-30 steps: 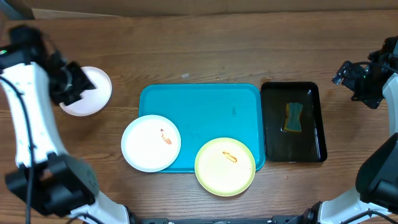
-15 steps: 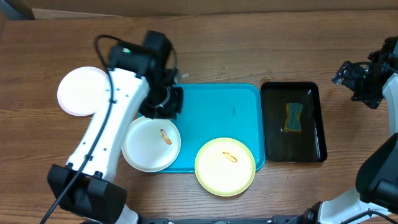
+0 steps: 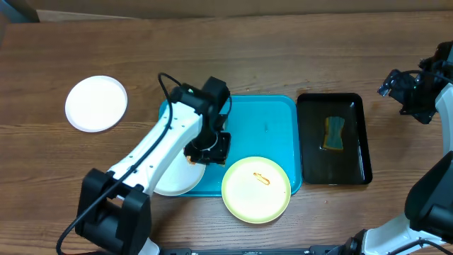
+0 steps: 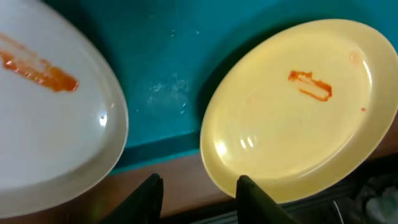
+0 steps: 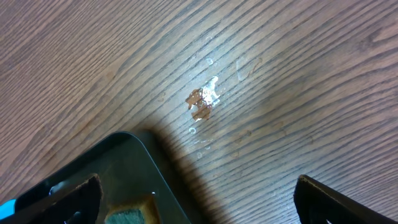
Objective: Clean dirty plates on tray and stack at the side
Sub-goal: 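Reach left gripper to the yellow-rimmed plate rim and grip it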
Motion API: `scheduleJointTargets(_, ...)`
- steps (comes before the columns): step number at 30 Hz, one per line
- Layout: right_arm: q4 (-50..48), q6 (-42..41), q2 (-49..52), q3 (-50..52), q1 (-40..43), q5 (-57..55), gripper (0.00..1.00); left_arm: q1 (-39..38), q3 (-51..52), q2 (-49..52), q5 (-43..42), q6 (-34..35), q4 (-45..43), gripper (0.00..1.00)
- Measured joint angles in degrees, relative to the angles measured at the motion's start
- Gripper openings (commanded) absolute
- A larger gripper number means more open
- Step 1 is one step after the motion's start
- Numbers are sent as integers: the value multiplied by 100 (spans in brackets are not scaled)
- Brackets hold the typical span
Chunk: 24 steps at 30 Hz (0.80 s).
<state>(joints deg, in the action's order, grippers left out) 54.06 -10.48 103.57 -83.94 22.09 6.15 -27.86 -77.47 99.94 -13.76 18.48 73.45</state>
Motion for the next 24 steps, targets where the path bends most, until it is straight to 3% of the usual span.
scheduleJointTargets(7,-4,-2,0,0,0,0,100,-369,605,4,160,96,-874,38)
scheduleJointTargets(20,-2,-2,0,0,0,0,100,-756,1202,4,262,376,-1167,33)
scheduleJointTargets(24,-4,-2,0,0,0,0,100,-852,1456,4,273,444,-1375,26)
